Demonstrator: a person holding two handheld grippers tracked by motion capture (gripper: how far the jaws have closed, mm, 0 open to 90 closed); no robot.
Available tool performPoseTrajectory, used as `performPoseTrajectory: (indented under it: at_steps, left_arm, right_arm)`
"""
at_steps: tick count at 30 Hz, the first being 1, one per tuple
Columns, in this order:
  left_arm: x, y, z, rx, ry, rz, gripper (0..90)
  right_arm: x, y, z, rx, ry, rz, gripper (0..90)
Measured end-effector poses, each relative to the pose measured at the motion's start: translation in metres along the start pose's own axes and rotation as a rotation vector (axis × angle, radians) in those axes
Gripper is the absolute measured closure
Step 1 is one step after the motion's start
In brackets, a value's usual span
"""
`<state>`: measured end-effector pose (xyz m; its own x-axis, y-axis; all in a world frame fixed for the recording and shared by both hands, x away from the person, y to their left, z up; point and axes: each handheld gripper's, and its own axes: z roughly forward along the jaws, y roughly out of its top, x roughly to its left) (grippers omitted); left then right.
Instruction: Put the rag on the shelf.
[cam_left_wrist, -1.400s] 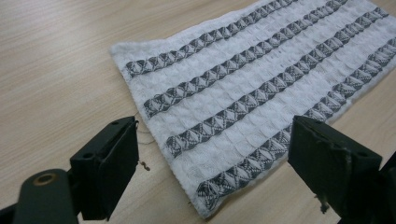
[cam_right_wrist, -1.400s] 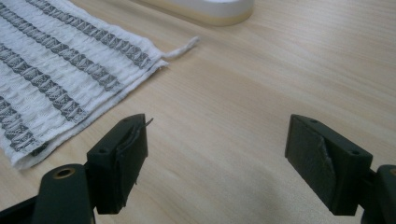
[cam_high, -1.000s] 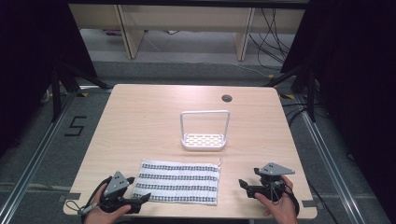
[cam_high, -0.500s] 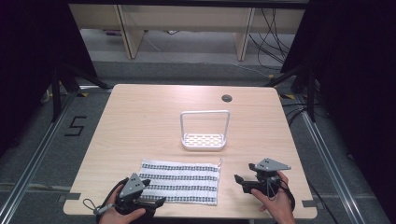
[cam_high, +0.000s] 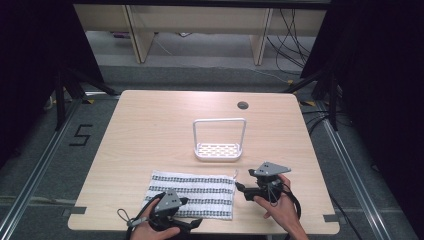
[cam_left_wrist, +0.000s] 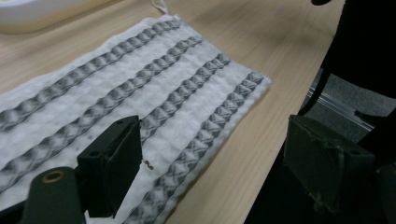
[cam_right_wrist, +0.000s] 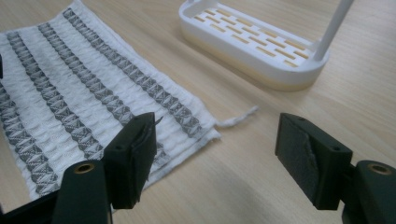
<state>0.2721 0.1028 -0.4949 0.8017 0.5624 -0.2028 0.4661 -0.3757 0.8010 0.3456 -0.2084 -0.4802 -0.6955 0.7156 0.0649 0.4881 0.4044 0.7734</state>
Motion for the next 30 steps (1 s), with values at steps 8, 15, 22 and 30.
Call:
performPoseTrajectory:
  at_steps: [8, 15, 22, 30]
  left_arm:
    - [-0.014, 0.018, 0.027, 0.014, -0.058, 0.075, 21.5]
    - [-0.026, 0.026, 0.049, 0.031, -0.085, 0.107, 22.7]
    - [-0.032, 0.031, 0.061, 0.039, -0.09, 0.15, 29.1]
    - [-0.035, 0.035, 0.076, 0.064, -0.102, 0.177, 39.4]
  right_arm:
    - [-0.005, 0.008, 0.015, 0.026, 0.015, -0.008, 38.8]
    - [-0.004, 0.011, 0.027, 0.062, 0.032, -0.031, 43.2]
    - [-0.007, 0.013, 0.038, 0.093, 0.045, -0.039, 46.9]
    - [-0.007, 0.013, 0.046, 0.127, 0.05, -0.026, 49.3]
